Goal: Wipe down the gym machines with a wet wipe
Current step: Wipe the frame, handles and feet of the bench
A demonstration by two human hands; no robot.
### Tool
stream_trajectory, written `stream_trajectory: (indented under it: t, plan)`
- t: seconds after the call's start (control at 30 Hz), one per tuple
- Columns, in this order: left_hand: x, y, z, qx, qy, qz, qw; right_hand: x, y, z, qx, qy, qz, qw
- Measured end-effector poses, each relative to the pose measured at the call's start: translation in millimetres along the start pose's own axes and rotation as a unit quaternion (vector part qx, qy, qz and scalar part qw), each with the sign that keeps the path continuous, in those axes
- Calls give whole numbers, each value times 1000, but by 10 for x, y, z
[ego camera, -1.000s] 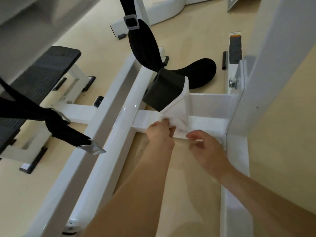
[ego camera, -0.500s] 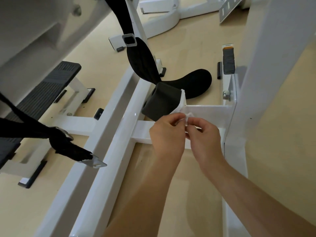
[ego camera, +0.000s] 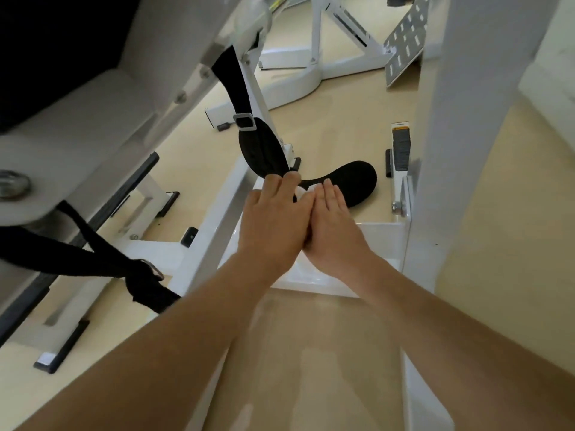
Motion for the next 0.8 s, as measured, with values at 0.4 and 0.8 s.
stream_trajectory:
  t: [0.4, 0.8]
  plan:
    - [-137, 413, 106, -24, -132, 129, 983, 361, -644, 347, 83, -70, 230, 967]
    - [-41, -249, 71, -228, -83, -43, 969, 16, -560, 127, -147, 267, -94, 948]
Point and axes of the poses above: each hand's wrist, its own y-axis towards the middle knuckle, its own x-axis out of the back of the hand, z = x × y, the point moved 9 cm from there along y, towards the middle knuckle, and after that the axes turned 15 degrees about x, right-handed, at the moved point
